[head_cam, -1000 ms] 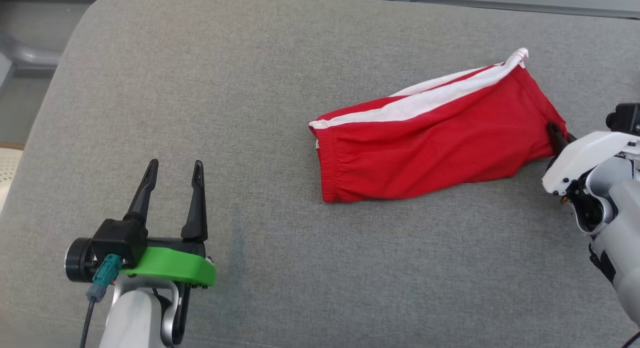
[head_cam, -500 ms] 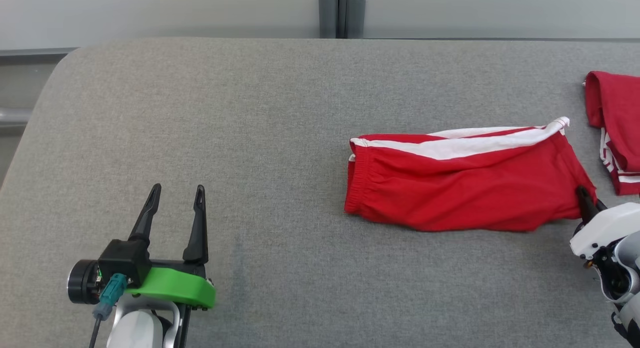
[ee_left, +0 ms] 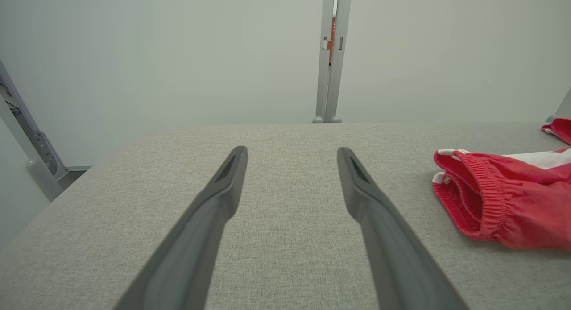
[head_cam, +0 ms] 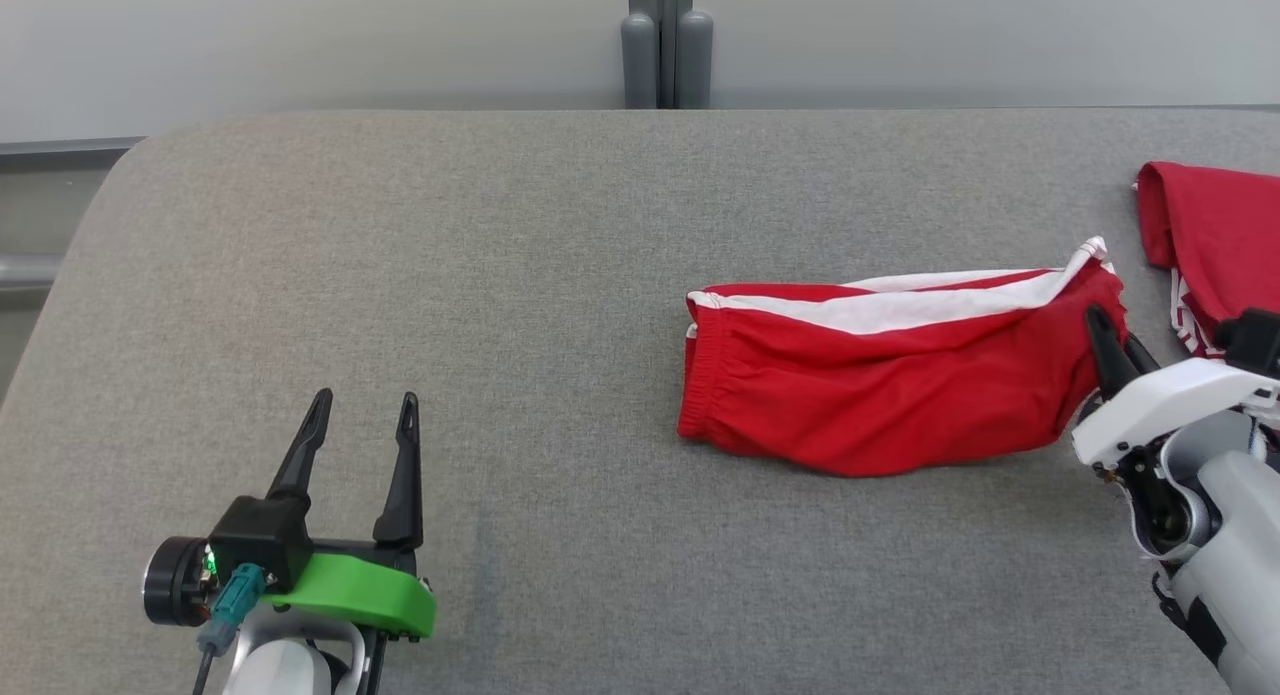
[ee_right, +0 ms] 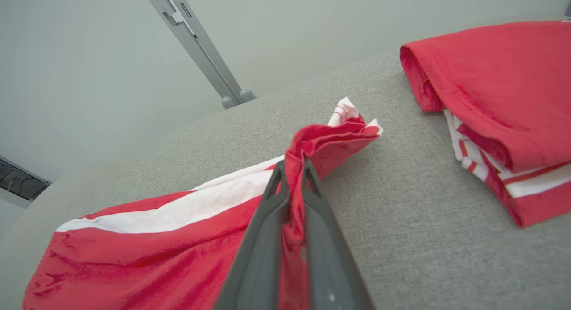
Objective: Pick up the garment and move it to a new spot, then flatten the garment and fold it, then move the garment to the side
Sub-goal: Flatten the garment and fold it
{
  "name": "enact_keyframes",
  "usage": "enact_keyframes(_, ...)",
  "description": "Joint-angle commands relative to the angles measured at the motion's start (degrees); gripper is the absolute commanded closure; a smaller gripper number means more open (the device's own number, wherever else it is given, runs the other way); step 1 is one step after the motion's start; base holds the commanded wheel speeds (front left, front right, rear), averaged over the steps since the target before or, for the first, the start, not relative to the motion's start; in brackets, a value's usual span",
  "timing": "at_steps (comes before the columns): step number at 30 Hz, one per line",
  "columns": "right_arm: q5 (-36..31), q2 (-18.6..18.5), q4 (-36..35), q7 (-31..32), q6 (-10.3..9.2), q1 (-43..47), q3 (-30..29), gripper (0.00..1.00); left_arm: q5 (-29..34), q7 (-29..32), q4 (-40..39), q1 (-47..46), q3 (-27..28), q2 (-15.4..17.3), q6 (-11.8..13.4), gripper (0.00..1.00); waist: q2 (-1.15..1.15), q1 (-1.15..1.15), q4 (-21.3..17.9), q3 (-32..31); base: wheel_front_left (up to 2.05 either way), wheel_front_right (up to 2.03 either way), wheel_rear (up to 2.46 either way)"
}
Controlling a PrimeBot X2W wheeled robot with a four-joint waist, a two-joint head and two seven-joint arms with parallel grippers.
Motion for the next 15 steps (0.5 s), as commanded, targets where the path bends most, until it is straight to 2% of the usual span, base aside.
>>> enact_keyframes(1, -0.5, 0.8, -1.3, -0.6, -0.06, -1.0, 0.5, 1.00, 0.3, -0.1, -0.1, 0.9, 0.1, 0.1, -0.1, 0.00, 0.00, 0.00, 0.3, -0.2, 0.00, 0.00, 0.00)
enact_keyframes(15, -4.6, 6.7, -13.2, 0.8, -0.05, -2.0, 7.1, 1.00, -0.9, -0.1, -0.3, 0.9, -0.2, 0.1, -0.1, 0.00, 0.00, 0.00, 4.1, -1.3, 0.00, 0.00, 0.00)
